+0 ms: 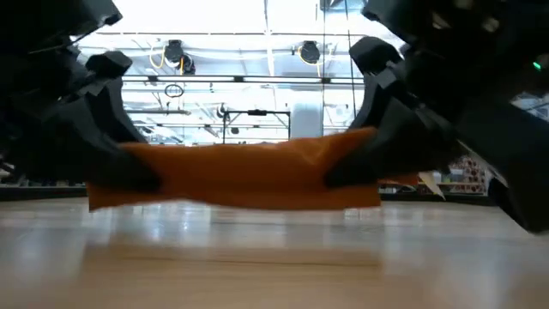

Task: Roll towel
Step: Roll the brown towel

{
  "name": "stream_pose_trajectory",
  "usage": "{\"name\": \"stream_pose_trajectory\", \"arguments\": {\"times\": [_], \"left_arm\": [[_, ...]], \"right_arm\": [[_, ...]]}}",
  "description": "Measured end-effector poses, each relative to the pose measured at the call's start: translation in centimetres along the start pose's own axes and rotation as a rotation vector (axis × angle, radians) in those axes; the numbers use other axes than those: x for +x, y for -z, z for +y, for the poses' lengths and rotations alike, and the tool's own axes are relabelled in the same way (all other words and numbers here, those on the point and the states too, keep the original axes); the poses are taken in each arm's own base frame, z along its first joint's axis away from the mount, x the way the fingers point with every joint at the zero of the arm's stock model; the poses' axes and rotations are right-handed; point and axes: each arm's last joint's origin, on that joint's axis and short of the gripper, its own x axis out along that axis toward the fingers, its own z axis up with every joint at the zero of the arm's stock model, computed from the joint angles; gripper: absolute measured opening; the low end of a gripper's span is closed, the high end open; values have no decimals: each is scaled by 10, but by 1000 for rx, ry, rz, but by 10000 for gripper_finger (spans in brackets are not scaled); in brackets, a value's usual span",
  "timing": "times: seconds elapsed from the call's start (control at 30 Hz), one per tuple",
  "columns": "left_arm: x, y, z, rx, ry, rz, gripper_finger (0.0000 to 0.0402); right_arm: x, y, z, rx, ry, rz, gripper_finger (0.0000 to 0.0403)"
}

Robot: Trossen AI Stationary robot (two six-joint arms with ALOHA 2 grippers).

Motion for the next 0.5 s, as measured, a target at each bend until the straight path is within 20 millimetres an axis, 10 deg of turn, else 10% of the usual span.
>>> {"name": "stream_pose_trajectory", "arguments": {"times": [0.5], "left_arm": [[4,-5,5,236,-83,-15,85]], "right_arm": [[9,9,3,-228,152,57,35]]}}
